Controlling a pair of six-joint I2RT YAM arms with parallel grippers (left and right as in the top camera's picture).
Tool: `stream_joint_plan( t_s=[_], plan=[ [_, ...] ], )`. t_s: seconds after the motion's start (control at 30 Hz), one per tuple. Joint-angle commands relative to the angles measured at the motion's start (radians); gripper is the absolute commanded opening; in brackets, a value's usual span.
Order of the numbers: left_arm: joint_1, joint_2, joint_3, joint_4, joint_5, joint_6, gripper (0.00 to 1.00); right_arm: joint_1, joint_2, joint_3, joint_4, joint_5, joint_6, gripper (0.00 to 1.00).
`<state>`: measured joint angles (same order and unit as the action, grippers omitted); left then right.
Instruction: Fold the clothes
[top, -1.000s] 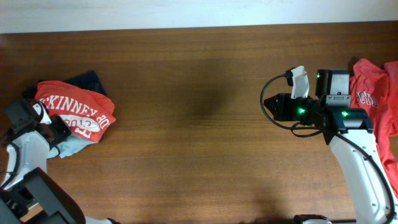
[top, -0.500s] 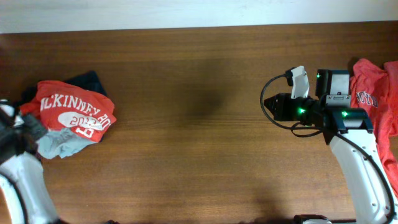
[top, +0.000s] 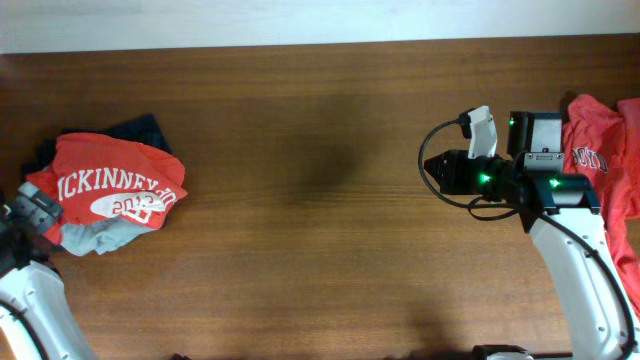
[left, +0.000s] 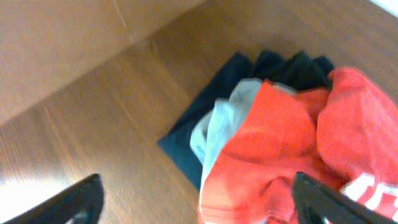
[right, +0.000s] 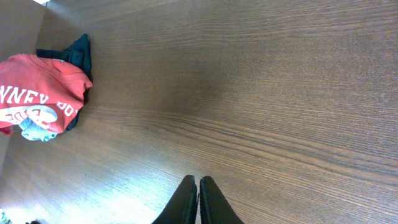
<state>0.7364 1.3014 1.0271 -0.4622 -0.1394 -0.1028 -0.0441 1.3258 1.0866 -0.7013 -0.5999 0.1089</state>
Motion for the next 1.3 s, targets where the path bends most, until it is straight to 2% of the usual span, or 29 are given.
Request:
stream_joint_plan(
  t_s=[0.0,0.13,0.17,0.2,0.27,0.33,0.5,0.63,0.77,0.87,1.03,1.07,1.1,1.17,1.23,1.27],
  plan=[
    [0.007,-0.027,0.002,-0.039,0.117,-0.064,0.99,0.005,-0.001,0.002,-0.002,0.008,0.003,0.09],
    [-0.012,-0.069,0.005,-0.031,0.394,0.000,0.99,0.005,-0.001,0.002,-0.002,0.008,0.003,0.09],
    [-0.047,-0.067,0.007,-0.031,0.503,0.075,0.79,0.005,-0.001,0.002,-0.002,0.008,0.003,0.09],
    [-0.066,-0.061,0.007,-0.038,0.521,0.099,0.64,0.005,-0.001,0.002,-0.002,0.008,0.003,0.09],
    [-0.114,-0.040,0.007,-0.051,0.517,0.141,0.24,0.005,-0.001,0.002,-0.003,0.008,0.003,0.09],
    [-0.171,0.011,0.007,-0.047,0.490,0.180,0.00,0.005,-0.001,0.002,-0.006,0.008,0.003,0.09],
    [-0.232,0.211,0.007,0.048,0.435,0.238,0.00,0.005,-0.001,0.002,-0.019,0.008,0.003,0.09],
    [-0.186,0.402,0.007,0.136,0.196,0.040,0.00,0.005,-0.001,0.002,-0.042,0.008,0.003,0.09],
    [-0.135,0.584,0.007,0.167,0.277,0.013,0.00,0.005,-0.001,0.002,-0.051,0.008,0.003,0.09],
    [-0.116,0.688,0.007,0.143,0.262,0.013,0.00,0.005,-0.001,0.002,-0.055,0.008,0.003,0.09],
    [-0.058,0.679,0.024,0.137,0.342,-0.002,0.00,0.005,-0.001,0.002,-0.075,0.008,0.003,0.09],
    [-0.044,0.656,0.038,0.126,0.384,-0.002,0.02,0.005,-0.001,0.002,-0.076,0.008,0.003,0.09],
    [-0.022,0.599,0.068,0.103,0.489,-0.002,0.18,0.005,-0.001,0.002,-0.076,0.008,0.003,0.09],
    [-0.013,0.526,0.102,0.075,0.608,-0.002,0.25,0.005,-0.001,0.002,-0.074,0.008,0.003,0.09],
    [-0.018,0.417,0.151,0.018,0.728,-0.001,0.40,0.004,-0.001,0.002,-0.066,0.009,0.003,0.10],
    [-0.022,0.370,0.169,-0.008,0.771,-0.001,0.44,0.004,-0.001,0.002,-0.061,0.009,0.003,0.12]
  ],
)
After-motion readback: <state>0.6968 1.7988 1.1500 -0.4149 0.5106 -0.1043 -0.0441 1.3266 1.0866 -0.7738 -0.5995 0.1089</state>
